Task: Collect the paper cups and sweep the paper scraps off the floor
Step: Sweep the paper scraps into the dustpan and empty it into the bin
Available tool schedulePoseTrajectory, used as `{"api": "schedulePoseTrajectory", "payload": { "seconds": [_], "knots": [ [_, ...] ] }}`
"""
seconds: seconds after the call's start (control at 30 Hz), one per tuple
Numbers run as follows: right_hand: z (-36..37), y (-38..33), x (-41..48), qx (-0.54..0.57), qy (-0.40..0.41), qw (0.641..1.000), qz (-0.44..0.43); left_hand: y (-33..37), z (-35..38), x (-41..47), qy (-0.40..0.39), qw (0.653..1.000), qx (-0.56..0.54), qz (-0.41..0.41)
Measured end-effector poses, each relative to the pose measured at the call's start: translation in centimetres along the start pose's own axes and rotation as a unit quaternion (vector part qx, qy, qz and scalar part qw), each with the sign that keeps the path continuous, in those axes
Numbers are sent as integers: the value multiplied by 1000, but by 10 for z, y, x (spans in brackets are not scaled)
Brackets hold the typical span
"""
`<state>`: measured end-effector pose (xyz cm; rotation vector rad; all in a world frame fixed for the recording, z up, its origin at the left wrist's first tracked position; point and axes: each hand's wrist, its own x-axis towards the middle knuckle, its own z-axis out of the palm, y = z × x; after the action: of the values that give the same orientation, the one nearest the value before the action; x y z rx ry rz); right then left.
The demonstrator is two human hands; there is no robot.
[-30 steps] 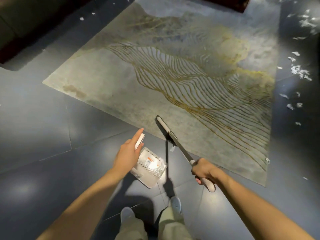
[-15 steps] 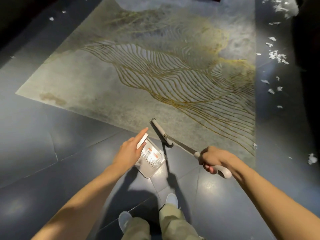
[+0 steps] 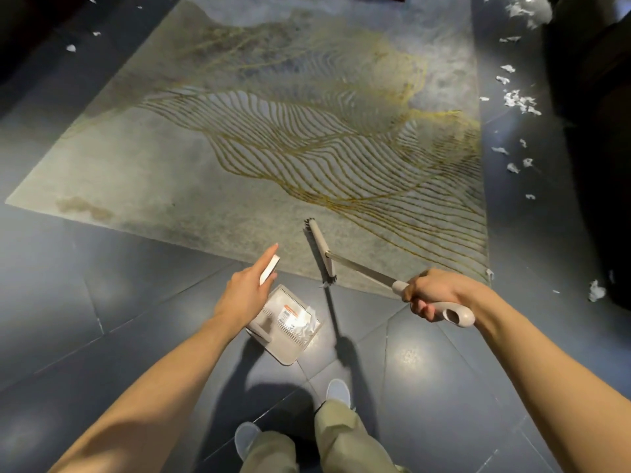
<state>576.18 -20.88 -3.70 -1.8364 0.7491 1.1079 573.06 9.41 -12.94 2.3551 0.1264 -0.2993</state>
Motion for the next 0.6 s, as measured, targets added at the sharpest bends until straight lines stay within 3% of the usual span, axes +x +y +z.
{"api": "schedulePoseTrajectory", "payload": {
  "seconds": [0.17,0.4,0.6],
  "knots": [
    [46,22,14,-23,-20,999,25,-6,8,-13,36,999,-11,-27],
    [91,5,-3,15,-136,988,76,-15,6,-16,55,996,66,-20],
    [101,-25,-54,-28,-152,988,32,-42,-24,-33,77,994,67,-45]
  ]
}}
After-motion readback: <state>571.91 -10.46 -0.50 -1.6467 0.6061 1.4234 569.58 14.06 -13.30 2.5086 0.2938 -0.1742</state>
